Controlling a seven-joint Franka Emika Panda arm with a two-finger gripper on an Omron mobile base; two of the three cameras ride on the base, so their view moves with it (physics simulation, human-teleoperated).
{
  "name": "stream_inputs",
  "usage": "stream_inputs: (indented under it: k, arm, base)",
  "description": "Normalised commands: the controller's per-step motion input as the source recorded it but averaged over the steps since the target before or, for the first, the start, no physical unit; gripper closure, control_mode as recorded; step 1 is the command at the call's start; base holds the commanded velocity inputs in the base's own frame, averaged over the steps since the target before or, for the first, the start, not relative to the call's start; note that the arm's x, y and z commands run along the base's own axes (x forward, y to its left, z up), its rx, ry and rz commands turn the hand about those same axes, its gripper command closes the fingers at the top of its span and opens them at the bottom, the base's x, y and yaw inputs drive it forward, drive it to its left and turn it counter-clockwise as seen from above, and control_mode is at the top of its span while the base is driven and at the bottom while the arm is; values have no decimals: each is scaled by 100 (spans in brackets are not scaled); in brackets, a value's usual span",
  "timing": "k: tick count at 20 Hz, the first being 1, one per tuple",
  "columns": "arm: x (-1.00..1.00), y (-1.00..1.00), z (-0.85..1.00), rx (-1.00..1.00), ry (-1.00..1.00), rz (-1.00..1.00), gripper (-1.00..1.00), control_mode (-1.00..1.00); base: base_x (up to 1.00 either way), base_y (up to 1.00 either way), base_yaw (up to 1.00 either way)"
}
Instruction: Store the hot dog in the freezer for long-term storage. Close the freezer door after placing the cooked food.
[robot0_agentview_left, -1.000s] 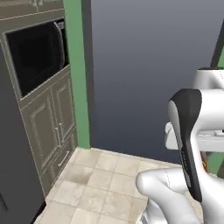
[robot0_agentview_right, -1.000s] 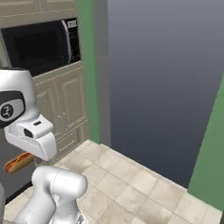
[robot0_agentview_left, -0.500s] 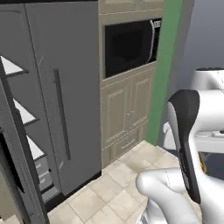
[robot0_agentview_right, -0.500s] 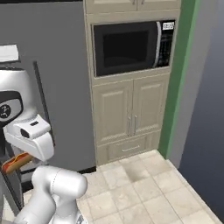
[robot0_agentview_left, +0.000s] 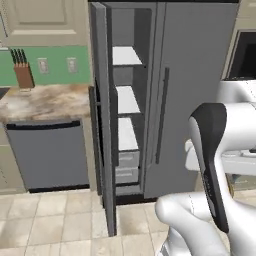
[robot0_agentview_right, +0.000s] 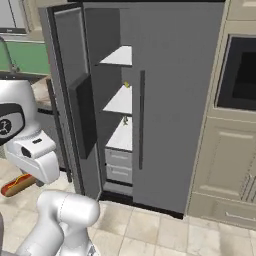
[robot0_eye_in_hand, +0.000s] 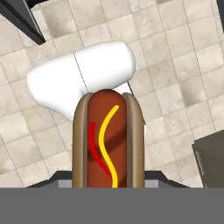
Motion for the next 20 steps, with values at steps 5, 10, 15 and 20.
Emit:
stream_inputs:
  k: [5,10,15,20]
  arm:
    - [0,0,0,0,0,0,100,100]
    - [0,0,0,0,0,0,100,100]
    - [0,0,0,0,0,0,100,100]
    - [0,0,0,0,0,0,100,100]
  base:
    - [0,-65,86]
    - [6,-88,68]
    - [3,-78,54]
    - [7,-39,24]
